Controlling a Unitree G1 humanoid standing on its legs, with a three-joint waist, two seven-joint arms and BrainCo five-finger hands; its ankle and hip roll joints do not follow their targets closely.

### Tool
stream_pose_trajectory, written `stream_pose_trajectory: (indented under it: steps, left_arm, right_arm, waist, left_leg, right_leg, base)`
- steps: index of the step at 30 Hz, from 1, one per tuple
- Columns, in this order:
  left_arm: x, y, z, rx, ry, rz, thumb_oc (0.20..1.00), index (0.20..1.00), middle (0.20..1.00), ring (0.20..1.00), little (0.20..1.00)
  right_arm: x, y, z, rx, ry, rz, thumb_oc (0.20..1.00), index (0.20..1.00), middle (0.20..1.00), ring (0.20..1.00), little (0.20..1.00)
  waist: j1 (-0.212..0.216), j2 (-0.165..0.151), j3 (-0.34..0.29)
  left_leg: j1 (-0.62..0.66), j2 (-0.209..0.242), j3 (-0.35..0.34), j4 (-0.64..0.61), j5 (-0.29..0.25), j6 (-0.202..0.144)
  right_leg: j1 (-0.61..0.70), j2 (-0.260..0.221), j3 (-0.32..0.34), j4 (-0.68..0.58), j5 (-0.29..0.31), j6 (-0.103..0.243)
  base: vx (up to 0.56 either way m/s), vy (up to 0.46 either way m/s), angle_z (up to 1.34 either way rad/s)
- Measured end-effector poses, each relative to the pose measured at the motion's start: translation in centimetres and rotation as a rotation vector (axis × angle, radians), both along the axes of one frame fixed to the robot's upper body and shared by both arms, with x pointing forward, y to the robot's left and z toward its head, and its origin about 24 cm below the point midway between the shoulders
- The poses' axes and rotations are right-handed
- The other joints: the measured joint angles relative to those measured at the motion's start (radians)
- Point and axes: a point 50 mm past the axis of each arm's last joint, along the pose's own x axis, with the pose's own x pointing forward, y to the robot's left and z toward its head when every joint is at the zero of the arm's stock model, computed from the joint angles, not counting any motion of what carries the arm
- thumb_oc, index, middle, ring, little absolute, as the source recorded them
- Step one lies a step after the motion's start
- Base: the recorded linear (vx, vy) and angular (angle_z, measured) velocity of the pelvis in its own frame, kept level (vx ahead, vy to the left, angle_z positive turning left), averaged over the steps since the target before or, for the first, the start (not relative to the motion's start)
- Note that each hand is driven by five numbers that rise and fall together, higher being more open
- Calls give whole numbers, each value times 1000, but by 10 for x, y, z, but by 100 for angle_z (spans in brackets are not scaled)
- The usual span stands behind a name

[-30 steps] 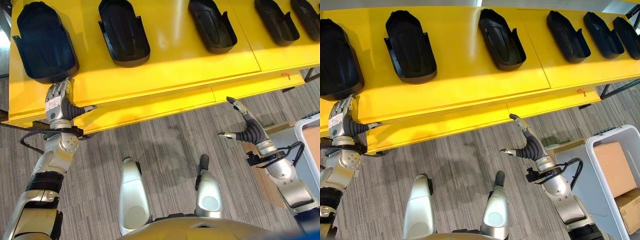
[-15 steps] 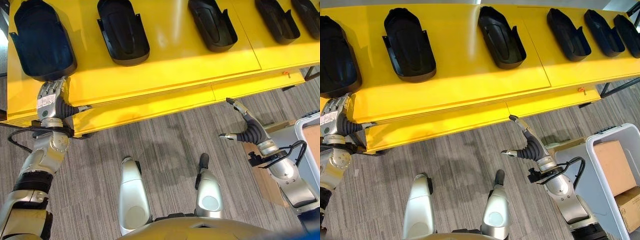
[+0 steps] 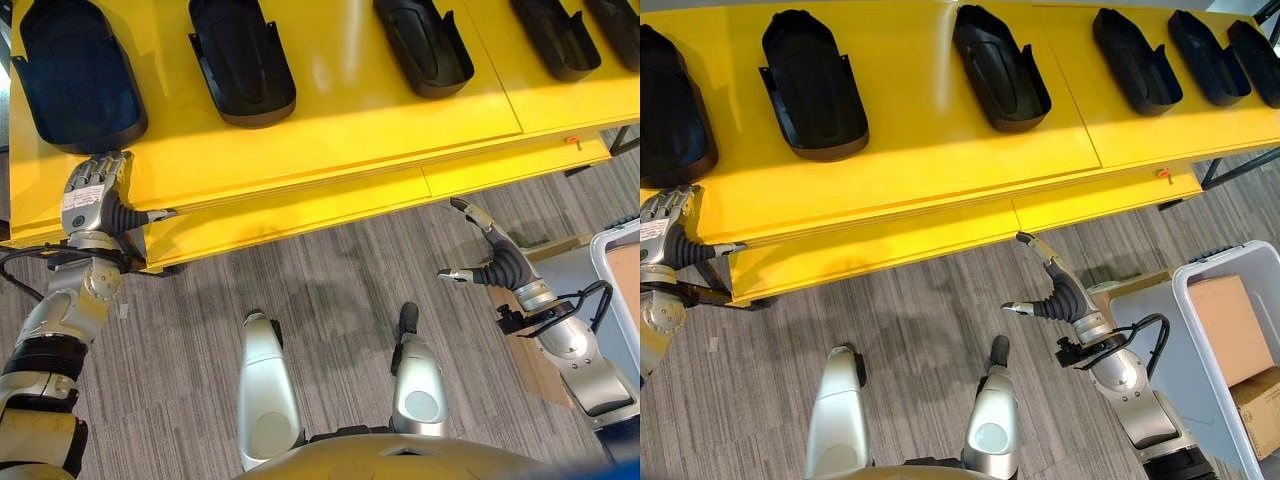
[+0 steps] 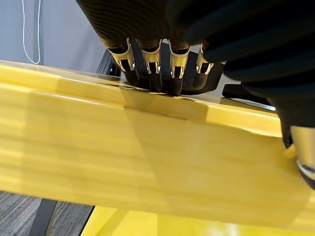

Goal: Move parts from the plastic box to the shelf.

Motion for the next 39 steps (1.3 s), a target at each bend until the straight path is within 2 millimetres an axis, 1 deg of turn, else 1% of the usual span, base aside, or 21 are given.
stream_pose_trajectory:
  steps: [4, 7, 12, 16, 24, 27, 28, 30, 34, 35, 36, 38, 39]
  left_arm:
    - [0, 3, 2, 6, 21, 3, 1000, 1000, 1000, 1000, 1000]
    - [0, 3, 7, 19, 34, -7, 1000, 1000, 1000, 1000, 1000]
    - [-1, 7, 7, 23, 59, 3, 1000, 1000, 1000, 1000, 1000]
    - [-1, 14, 13, 71, 112, 9, 1000, 1000, 1000, 1000, 1000]
    - [-4, 22, 18, 89, 150, 27, 1000, 1000, 1000, 1000, 1000]
    - [-2, 26, 20, 97, 166, 30, 1000, 1000, 1000, 1000, 1000]
    - [0, 28, 25, 109, 190, 31, 1000, 1000, 1000, 1000, 1000]
    - [1, 30, 25, 101, 211, 41, 1000, 1000, 1000, 1000, 1000]
    - [2, 29, 29, 70, 193, 51, 1000, 1000, 1000, 1000, 1000]
    - [-1, 33, 32, 44, 170, 72, 1000, 1000, 1000, 1000, 1000]
    - [-9, 31, 34, -27, 98, 72, 1000, 1000, 1000, 1000, 1000]
    - [-35, 27, 35, -159, -38, 43, 1000, 1000, 1000, 1000, 1000]
    - [-46, 26, 29, -194, -38, 32, 1000, 1000, 1000, 1000, 1000]
  right_arm:
    - [-1, 0, -2, -6, 15, 8, 1000, 1000, 1000, 1000, 1000]
    - [-3, -3, -3, -10, 26, 3, 1000, 1000, 1000, 1000, 1000]
    - [-4, -4, -4, -14, 35, 2, 1000, 1000, 1000, 1000, 1000]
    - [-6, -5, -7, -18, 50, 4, 1000, 1000, 1000, 1000, 1000]
    - [-7, -6, -9, -37, 81, 20, 1000, 1000, 1000, 1000, 1000]
    - [-7, -9, -7, -60, 84, 23, 1000, 1000, 1000, 1000, 1000]
    - [-7, -9, -7, -57, 84, 25, 1000, 1000, 1000, 1000, 1000]
    - [-7, -9, -8, -57, 91, 27, 1000, 1000, 1000, 1000, 1000]
    - [-8, -9, -9, -54, 102, 34, 1000, 1000, 1000, 1000, 1000]
    - [-7, -9, -9, -54, 103, 34, 1000, 1000, 1000, 1000, 1000]
    - [-6, -10, -8, -39, 93, 20, 1000, 1000, 1000, 1000, 1000]
    - [-6, -13, -15, -28, 120, -4, 1000, 1000, 1000, 1000, 1000]
    - [-5, -17, -18, -23, 129, -23, 1000, 1000, 1000, 1000, 1000]
  waist:
    - [0, 1, 1]
    - [3, 1, 1]
    - [3, 0, 1]
    - [1, 0, 1]
    - [1, 2, 2]
    - [4, 6, 4]
    - [4, 14, 9]
    - [1, 23, 14]
    - [9, 24, 15]
    - [18, 26, 16]
    - [27, 26, 16]
    - [30, 28, 17]
    - [40, 34, 18]
  left_leg:
    - [-1, 1, -1, 0, 0, 0]
    - [-1, 1, -2, -2, 0, 0]
    - [-1, 2, -3, -2, 0, -1]
    - [-1, 3, -5, -2, 1, -1]
    - [0, 13, -6, -6, 4, -6]
    - [0, 17, -10, -7, 8, -9]
    - [0, 18, -16, -8, 11, -12]
    - [1, 18, -17, -13, 16, -11]
    - [10, 17, -18, -35, 31, -17]
    - [15, 16, -20, -43, 35, -18]
    - [25, 15, -15, -55, 37, -18]
    - [55, 15, -11, -64, 36, -20]
    - [78, 15, -10, -73, 32, -23]
  right_leg:
    - [-1, 0, 0, -1, -1, 1]
    - [-1, 2, 0, -1, -1, 1]
    - [-1, 3, 0, -1, -1, 1]
    - [-1, 5, 0, -3, -2, 3]
    - [-3, 14, 0, -2, -4, 6]
    - [-2, 20, 0, 0, -4, 5]
    - [-2, 23, 0, 0, -4, 5]
    - [-2, 24, 0, 2, -4, 6]
    - [-1, 25, -2, 3, -4, 6]
    - [2, 25, -3, 4, -3, 5]
    - [9, 23, -3, -2, -5, 7]
    - [37, 21, -4, -1, -6, 8]
    - [55, 21, -7, -2, -10, 10]
  base:
    - [0, 0, 0]
    - [0, 0, 0]
    - [0, 0, 0]
    - [0, 0, 0]
    - [0, 0, 0]
    - [0, 0, 0]
    - [0, 0, 0]
    - [0, 0, 0]
    - [11, -11, 4]
    - [35, -24, 0]
    - [41, -10, 0]
    - [50, -8, 5]
    - [72, -18, 6]
